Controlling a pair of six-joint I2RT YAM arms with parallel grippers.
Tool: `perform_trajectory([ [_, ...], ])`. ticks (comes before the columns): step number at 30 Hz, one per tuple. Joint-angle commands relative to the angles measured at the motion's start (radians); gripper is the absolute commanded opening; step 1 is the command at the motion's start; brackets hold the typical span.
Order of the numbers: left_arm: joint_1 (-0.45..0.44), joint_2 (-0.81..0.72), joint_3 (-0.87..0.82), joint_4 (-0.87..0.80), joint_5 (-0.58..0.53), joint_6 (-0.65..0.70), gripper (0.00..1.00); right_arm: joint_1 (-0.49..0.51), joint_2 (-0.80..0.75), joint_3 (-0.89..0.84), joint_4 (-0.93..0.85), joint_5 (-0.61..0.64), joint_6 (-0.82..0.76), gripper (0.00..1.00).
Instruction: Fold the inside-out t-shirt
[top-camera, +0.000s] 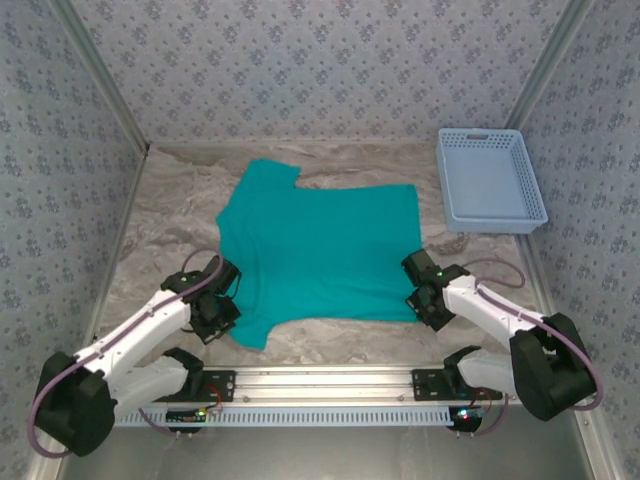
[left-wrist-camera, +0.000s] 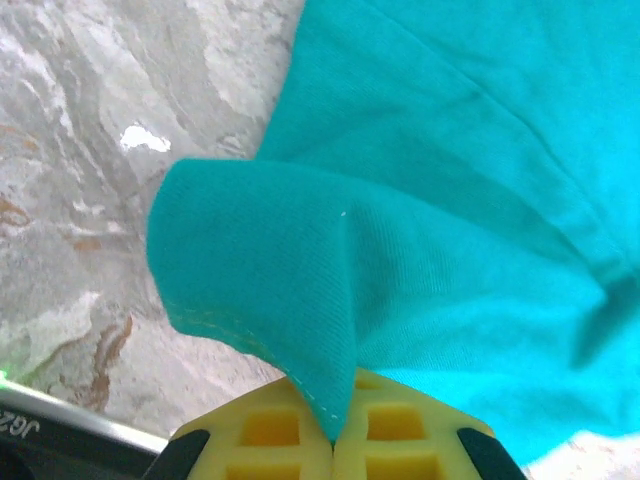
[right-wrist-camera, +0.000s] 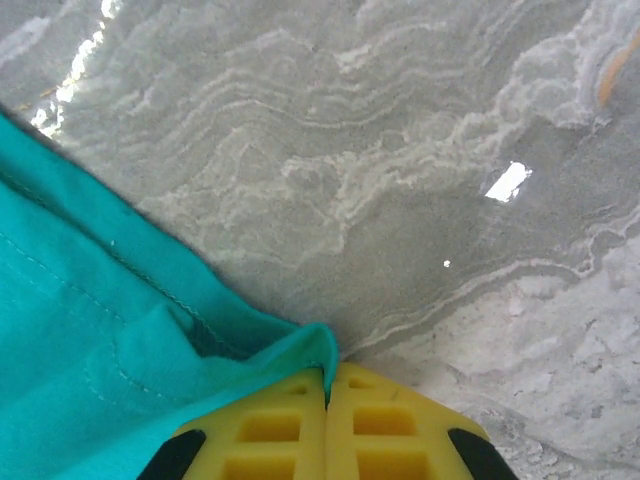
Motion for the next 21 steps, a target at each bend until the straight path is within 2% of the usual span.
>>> perform_trajectory([
  [1, 0.002, -0.036, 0.041, -0.134, 0.024, -0.016, 0.0, 0.01, 0.0, -0.013, -0.025, 0.011, 0.068, 0.0],
  [5, -0.001, -0.066, 0.053, -0.229, 0.057, -0.041, 0.0, 0.006, -0.062, 0.03, -0.182, 0.028, 0.075, 0.0],
  [8, -0.015, -0.055, 0.063, -0.279, 0.189, -0.063, 0.0, 0.012, -0.107, 0.059, -0.277, 0.011, 0.076, 0.0],
  [11, -0.031, -0.039, 0.105, -0.306, 0.237, -0.101, 0.0, 0.074, -0.167, 0.118, -0.39, 0.128, 0.148, 0.0],
  [14, -0.027, 0.021, 0.233, -0.343, 0.118, -0.094, 0.0, 0.014, -0.153, 0.162, -0.323, 0.094, 0.105, 0.0],
  [16, -0.02, 0.124, 0.349, -0.394, 0.024, -0.074, 0.0, -0.026, -0.093, 0.215, -0.294, 0.074, 0.08, 0.0],
  [21, -0.012, 0.375, 0.548, -0.42, -0.061, -0.053, 0.0, -0.091, 0.028, 0.287, -0.214, 0.034, 0.052, 0.0],
])
